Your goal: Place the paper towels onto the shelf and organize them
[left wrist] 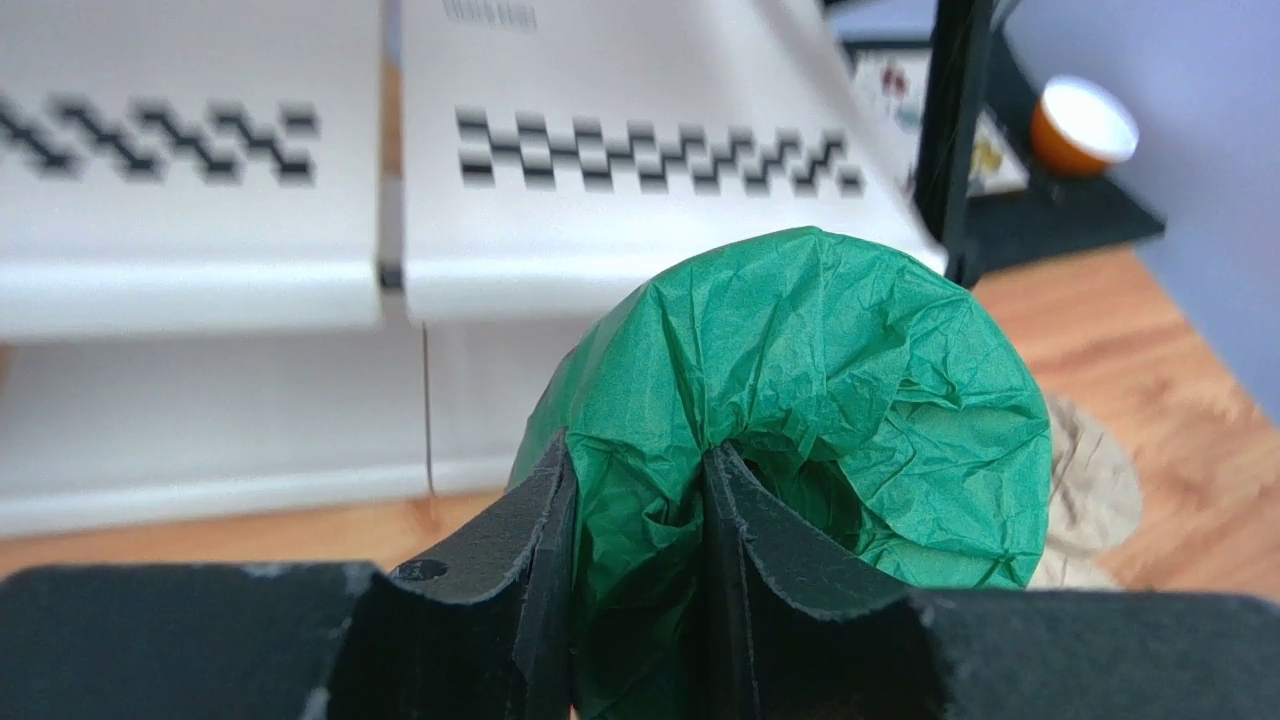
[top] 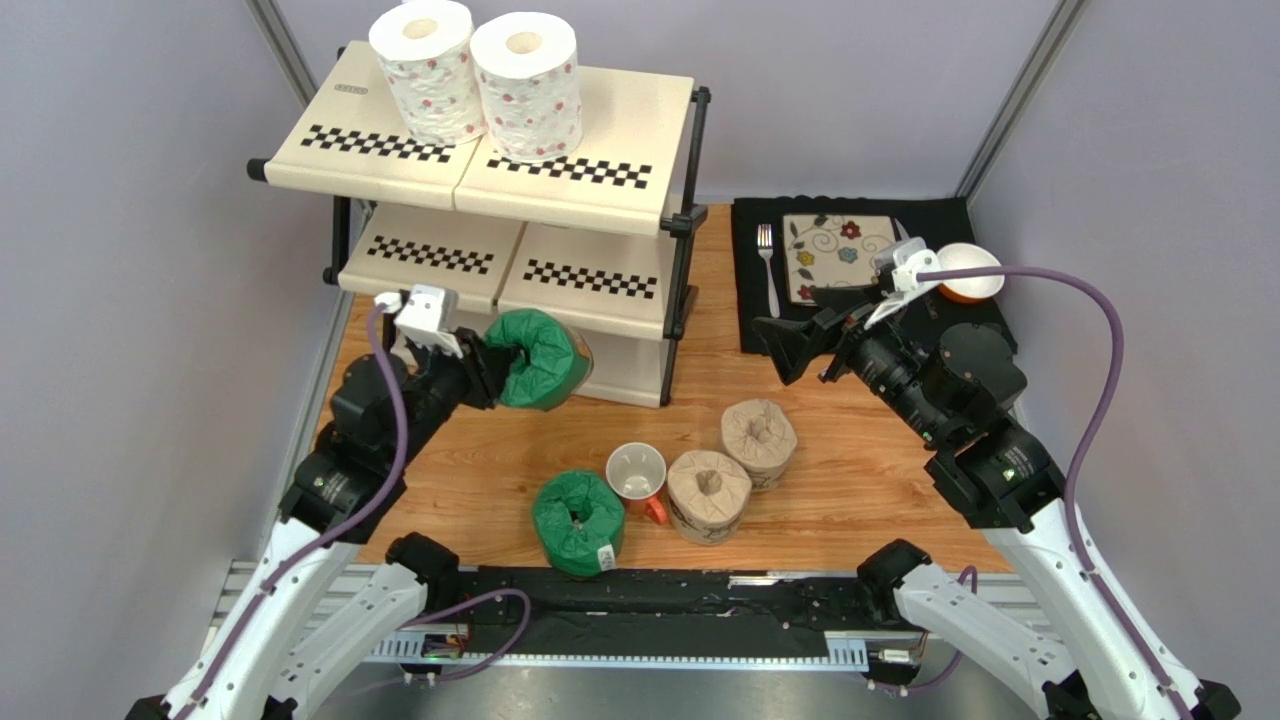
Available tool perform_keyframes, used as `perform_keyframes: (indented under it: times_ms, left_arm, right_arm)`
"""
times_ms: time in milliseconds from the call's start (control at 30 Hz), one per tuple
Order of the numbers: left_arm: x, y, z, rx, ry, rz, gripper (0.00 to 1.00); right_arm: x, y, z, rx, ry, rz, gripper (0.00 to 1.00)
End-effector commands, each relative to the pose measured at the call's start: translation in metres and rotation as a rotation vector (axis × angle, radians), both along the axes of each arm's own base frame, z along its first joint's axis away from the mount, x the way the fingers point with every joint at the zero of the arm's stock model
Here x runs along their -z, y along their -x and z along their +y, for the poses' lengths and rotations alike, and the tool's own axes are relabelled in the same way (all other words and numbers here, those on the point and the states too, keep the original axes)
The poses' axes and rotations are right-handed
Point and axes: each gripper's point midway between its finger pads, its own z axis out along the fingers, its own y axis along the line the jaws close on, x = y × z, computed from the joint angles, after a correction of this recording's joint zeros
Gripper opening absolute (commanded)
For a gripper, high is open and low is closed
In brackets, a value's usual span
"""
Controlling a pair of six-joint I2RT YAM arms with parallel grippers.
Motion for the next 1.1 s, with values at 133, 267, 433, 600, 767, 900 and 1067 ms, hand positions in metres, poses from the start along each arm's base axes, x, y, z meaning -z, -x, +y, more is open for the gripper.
perform_keyframes:
  times_ms: [133,267,433,600,767,900,1067]
  left_arm:
    - [-0.094,-0.008,0.048,-0.231,-0.027,-0.269,0.18]
    - [-0.102,-0.024,0.057,-0.298,-0.11,-0.287,0.18]
    - [-0.114,-0.047,0.05,-0.312,-0.142,-0.327,0.18]
    - [-0.122,-0.066,0.052,-0.351,-0.209,-0.346,0.18]
    - [-0.129,-0.081,0.074,-0.4,-0.147,-0.336,0.18]
    - [-0.125,-0.092,0.086,-0.386,-0.08,-0.309,0.17]
    - [-0.12,-0.106,0.104,-0.4,0.003,-0.283,0.16]
  right_arm:
    - [-0.015,0.008,-0.012,0.027,0.02,-0.046,0.9]
    - [-0.016,0.011,-0.014,0.028,0.017,-0.046,0.91]
    - [-0.017,0.013,-0.017,0.034,0.019,-0.051,0.91]
    - [-0.013,0.014,-0.021,0.05,0.024,-0.045,0.91]
    - [-0.012,0.016,-0.022,0.05,0.023,-0.044,0.91]
    - [-0.011,0.016,-0.022,0.051,0.026,-0.042,0.9]
    - [-0.01,0.015,-0.022,0.054,0.025,-0.038,0.9]
